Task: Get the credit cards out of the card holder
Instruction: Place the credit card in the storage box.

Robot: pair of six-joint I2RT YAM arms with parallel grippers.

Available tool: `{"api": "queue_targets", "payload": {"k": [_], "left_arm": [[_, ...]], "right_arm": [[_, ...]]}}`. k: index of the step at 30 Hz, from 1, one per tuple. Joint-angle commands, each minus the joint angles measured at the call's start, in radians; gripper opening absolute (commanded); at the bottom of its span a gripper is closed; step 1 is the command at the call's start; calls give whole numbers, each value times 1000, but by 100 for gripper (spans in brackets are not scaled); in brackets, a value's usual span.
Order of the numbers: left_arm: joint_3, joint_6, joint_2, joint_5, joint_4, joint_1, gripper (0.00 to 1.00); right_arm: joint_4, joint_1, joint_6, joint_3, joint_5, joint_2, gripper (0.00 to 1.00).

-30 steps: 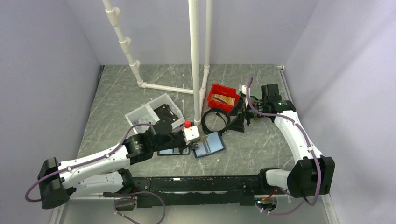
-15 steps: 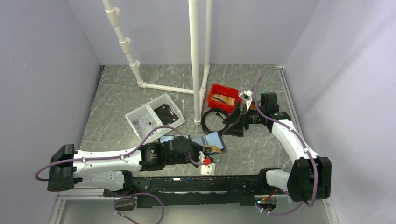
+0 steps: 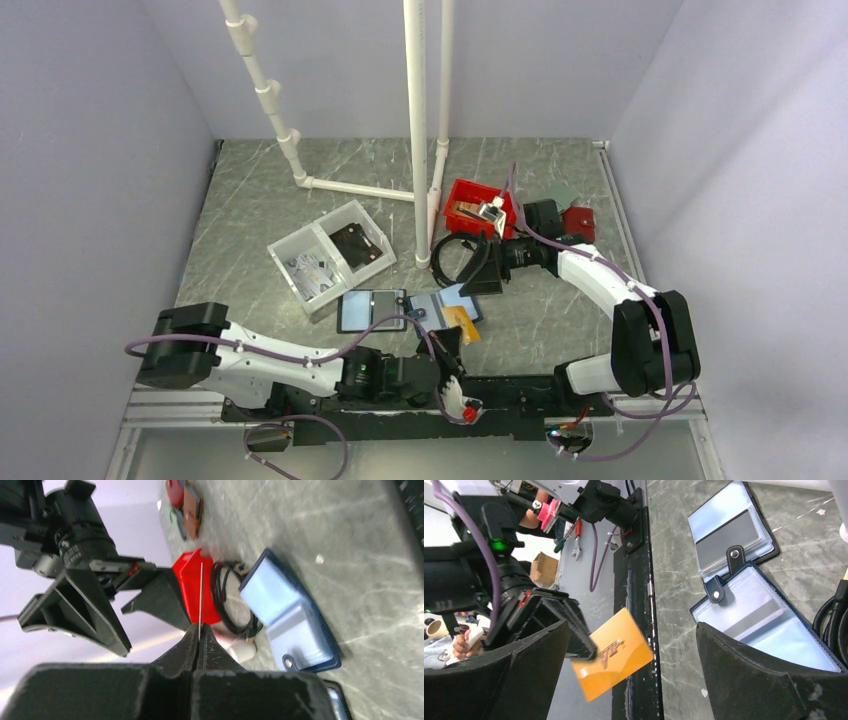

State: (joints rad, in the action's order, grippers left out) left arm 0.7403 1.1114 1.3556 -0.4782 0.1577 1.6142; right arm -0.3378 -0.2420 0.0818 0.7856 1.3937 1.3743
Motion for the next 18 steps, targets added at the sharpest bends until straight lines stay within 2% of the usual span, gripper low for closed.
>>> {"api": "queue_targets", "payload": {"k": [1,9,15,18], "left_arm": [[-53,182,28,-238,250,17,0],[-132,399,139,-344,672,27,0],[-131,404,183,-358,741,27,0],[-130,415,203,-365,774,26,0]], "right_arm": [[111,-6,-132,21,-26,-14,100],[164,-23,-253,21,-49,26,100],[169,-39,-278,24,-9,41,99],[140,-57,-254,34,-11,50,95]]}}
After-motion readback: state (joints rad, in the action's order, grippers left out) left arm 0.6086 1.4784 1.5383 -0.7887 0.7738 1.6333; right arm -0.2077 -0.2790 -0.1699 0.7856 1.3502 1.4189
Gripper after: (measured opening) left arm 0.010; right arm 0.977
